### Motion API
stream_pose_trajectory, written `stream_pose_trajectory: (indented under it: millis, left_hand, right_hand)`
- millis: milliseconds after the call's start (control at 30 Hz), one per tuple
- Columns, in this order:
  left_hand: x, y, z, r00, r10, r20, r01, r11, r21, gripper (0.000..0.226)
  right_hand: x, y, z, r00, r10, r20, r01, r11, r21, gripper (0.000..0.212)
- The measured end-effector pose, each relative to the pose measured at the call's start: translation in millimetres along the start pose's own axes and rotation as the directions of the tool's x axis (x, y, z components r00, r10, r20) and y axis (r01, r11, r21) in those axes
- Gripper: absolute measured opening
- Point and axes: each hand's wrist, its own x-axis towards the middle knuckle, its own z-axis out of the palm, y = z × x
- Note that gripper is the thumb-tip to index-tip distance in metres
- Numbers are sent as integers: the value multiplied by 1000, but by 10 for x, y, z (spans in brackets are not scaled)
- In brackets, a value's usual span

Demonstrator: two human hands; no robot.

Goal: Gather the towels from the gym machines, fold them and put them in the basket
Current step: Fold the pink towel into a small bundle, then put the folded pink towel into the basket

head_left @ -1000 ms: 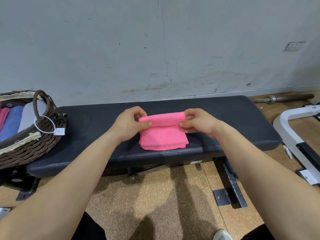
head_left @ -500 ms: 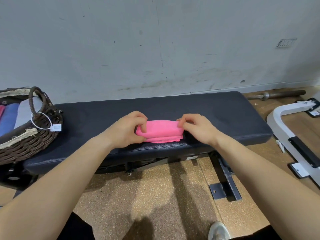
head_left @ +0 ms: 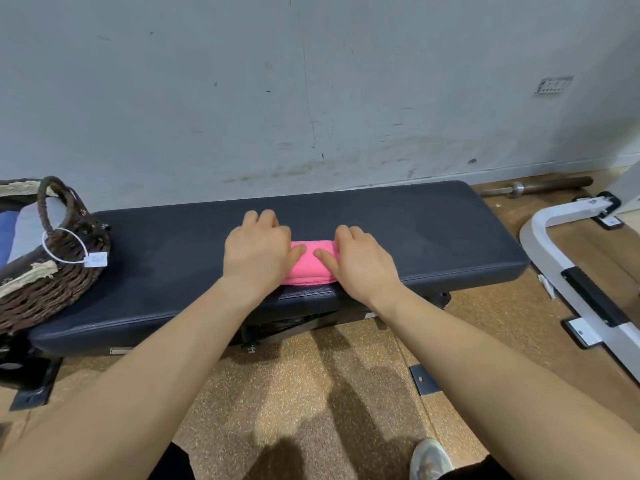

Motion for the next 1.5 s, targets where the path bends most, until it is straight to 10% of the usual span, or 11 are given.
stream_pose_trajectory:
  millis: [167, 300, 500, 1033, 1167, 1500]
  left_hand:
    - [-14, -19, 262, 943, 329, -51, -328, 892, -311, 31]
    - [-5, -117, 347, 942, 287, 176, -160, 842, -515, 64]
    - [-10, -84, 357, 917, 301, 261, -249, 945, -213, 64]
    - [-431, -24, -210, 978, 43, 206, 16, 961, -275, 52]
    - [-609, -269, -558, 920, -57, 388, 251, 846, -471, 43]
    - [-1078, -1568, -1562, 881, -389, 270, 431, 425, -796, 39]
  right_hand:
    - [45, 86, 126, 980, -200, -3, 200, 980, -21, 48]
    - [83, 251, 143, 959, -258, 112, 256, 966, 34, 52]
    - [74, 390, 140, 943, -251, 218, 261, 965, -19, 67]
    - [-44, -14, -477, 926, -158, 344, 76, 968, 239, 49]
    - [-93, -213, -814, 903, -211, 373, 59, 924, 378, 42]
    - [312, -1970, -1487, 908, -328, 261, 13, 644, 765, 43]
